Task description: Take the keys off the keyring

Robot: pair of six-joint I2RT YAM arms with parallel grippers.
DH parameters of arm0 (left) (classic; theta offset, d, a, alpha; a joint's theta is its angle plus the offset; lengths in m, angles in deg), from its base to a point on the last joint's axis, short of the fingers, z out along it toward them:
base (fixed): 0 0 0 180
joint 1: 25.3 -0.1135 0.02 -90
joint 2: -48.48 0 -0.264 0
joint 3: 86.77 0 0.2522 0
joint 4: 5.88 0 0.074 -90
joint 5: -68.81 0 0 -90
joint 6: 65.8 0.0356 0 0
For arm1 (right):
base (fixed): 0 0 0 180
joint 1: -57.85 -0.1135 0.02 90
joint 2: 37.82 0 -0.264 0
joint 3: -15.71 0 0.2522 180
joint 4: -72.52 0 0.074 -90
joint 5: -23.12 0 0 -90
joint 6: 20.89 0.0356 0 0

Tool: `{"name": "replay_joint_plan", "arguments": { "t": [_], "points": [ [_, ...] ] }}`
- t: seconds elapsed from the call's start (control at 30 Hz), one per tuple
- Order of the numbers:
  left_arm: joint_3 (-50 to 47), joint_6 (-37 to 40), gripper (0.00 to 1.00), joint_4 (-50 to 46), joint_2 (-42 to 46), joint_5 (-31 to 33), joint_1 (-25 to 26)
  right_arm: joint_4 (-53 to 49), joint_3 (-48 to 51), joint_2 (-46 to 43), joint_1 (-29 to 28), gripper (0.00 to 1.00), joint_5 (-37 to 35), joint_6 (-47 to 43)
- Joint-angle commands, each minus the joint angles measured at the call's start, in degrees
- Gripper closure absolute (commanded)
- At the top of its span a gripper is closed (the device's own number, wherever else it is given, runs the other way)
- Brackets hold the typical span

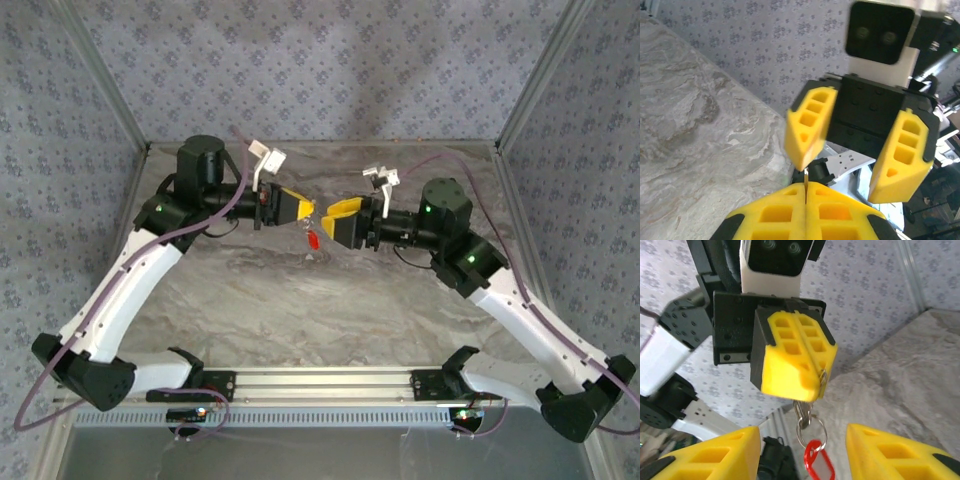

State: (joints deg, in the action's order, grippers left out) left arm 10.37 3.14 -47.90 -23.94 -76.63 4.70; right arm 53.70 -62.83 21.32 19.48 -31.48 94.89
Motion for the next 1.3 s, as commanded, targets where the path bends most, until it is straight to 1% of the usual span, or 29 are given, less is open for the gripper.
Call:
{"name": "replay_joint_plan", "arguments": {
  "t": [0.0,0.13,0.2,0.27,0.33,0.47,0.53,0.6,0.67,0.8,0.9,1.0,1.03,1.13,1.2,1.23,1.27],
  "points": [
    [2.2,-1.0,1.0,-3.7,-1.3,3.0,-0.6,-8.0,-1.3,-1.1,-0.2,0.51,-6.6,-8.9],
    [2.2,-5.1,1.0,-3.2,-2.6,5.4,-1.3,-10.4,-1.5,-1.4,-2.1,0.51,-12.5,-14.2],
    [1.9,-7.3,1.0,-2.6,-2.7,6.6,-1.9,-12.0,-1.9,-1.5,-5.3,0.5,-18.8,-18.6],
    [1.1,-10.4,1.0,-1.0,-2.6,6.6,-2.4,-11.6,-1.0,-2.2,-8.6,0.48,-24.9,-23.9],
    [0.0,-13.7,1.0,2.0,-2.4,5.0,-2.7,-7.7,2.1,-3.9,-10.5,0.47,-29.4,-29.5],
    [0.2,-15.8,1.0,2.5,-2.6,2.7,-3.3,-0.7,6.8,-5.8,-10.5,0.5,-33.2,-38.8],
    [0.3,-16.5,1.0,2.2,-2.8,2.5,-3.5,2.0,8.3,-5.7,-10.5,0.52,-33.6,-42.7],
    [-0.1,-17.3,1.0,2.7,-2.6,2.8,-3.9,6.0,10.1,-6.0,-10.8,0.52,-32.0,-44.4],
    [-0.5,-18.4,1.0,3.0,-2.6,3.1,-4.4,9.2,11.0,-6.1,-13.1,0.52,-32.4,-46.6],
    [-1.7,-21.3,1.0,4.5,-2.5,4.9,-4.7,17.4,13.0,-4.8,-21.1,0.49,-42.4,-55.0],
    [-2.2,-23.0,1.0,5.3,-2.1,5.8,-4.8,22.7,13.5,-2.6,-24.4,0.48,-48.0,-57.7],
    [-2.4,-24.2,1.0,6.3,-1.6,6.1,-4.8,25.4,12.5,0.7,-26.7,0.48,-53.1,-60.3],
    [-2.4,-24.1,1.0,6.5,-1.4,5.7,-4.8,26.3,12.5,1.2,-27.1,0.48,-53.4,-60.4],
    [-2.1,-22.5,1.0,5.0,-1.2,3.8,-5.3,27.0,13.4,0.0,-26.0,0.5,-51.0,-59.1],
    [-1.7,-20.9,1.0,3.6,-1.8,0.5,-5.6,23.8,13.1,-1.1,-24.4,0.57,-49.5,-58.6],
    [-1.4,-19.7,1.0,2.9,-2.4,-2.3,-5.6,20.3,11.9,-1.7,-22.3,0.59,-48.0,-54.7],
    [-0.9,-18.0,1.0,1.4,-2.9,-4.0,-5.6,15.9,10.1,-2.3,-19.8,0.59,-44.9,-49.9]
  ]
}}
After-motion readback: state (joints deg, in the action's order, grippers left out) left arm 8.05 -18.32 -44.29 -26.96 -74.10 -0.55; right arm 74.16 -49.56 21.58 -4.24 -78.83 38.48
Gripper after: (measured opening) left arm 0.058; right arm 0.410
